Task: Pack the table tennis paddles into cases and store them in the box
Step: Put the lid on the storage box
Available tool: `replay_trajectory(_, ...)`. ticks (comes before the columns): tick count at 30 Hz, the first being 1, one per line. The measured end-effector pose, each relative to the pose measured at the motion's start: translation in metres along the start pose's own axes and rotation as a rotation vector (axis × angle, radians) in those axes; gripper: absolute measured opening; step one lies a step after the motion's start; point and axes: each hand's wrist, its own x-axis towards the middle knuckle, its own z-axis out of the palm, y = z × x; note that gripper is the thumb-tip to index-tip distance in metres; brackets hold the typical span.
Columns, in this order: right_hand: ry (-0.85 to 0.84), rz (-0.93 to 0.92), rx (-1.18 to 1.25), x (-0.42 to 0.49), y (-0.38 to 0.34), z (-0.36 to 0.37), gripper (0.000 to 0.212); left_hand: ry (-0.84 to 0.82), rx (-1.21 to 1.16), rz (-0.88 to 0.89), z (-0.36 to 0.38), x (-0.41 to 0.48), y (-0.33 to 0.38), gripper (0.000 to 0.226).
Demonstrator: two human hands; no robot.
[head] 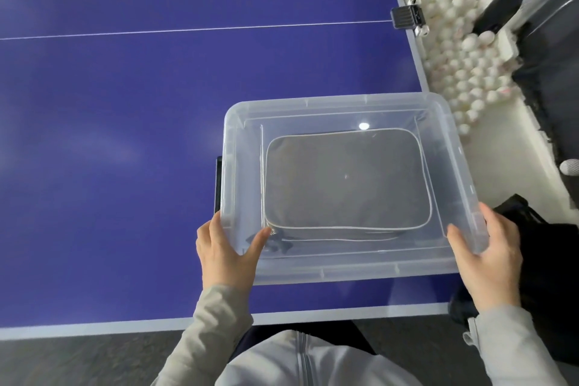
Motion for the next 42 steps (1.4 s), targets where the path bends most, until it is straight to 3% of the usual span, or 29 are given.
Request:
replay_trajectory(7,-0.116,0.07,-0.021,0.022,0.0,-0.012,0.059,0.04,-0.068,-0.06,-0.013,0.029,-0.006,0.105)
replay_trajectory(11,-0.16,0.122,0.034,0.064,-0.005,-0.005,0.067,-0.086,-0.114,-0.18,-0.02,0.069,0.007,0.107)
replay_trajectory(14,-0.239,0.21,0.062,0.089,-0.007,0.007,0.076,-0.225,-0.123,-0.311,-0.02,0.085,0.017,0.093)
replay_trajectory(17,-0.363,0.327,0.085,0.099,-0.002,0.014,0.08,-0.306,-0.125,-0.353,-0.021,0.087,0.017,0.056)
replay_trajectory(22,-0.232,0.329,0.056,0.094,0.0,0.017,0.075,-0.086,-0.163,-0.244,-0.015,0.079,0.013,0.049)
replay_trajectory(26,-0.052,0.125,-0.033,0.086,-0.008,0.019,0.061,0.145,0.081,0.015,-0.008,0.066,0.021,0.059)
replay_trajectory(31,-0.026,0.064,-0.125,0.082,-0.012,0.02,0.071,0.072,0.083,0.058,-0.005,0.058,0.02,0.058)
replay_trajectory(42,0.017,-0.089,-0.18,0.077,-0.015,0.023,0.066,0.095,0.141,0.156,-0.004,0.052,0.024,0.068)
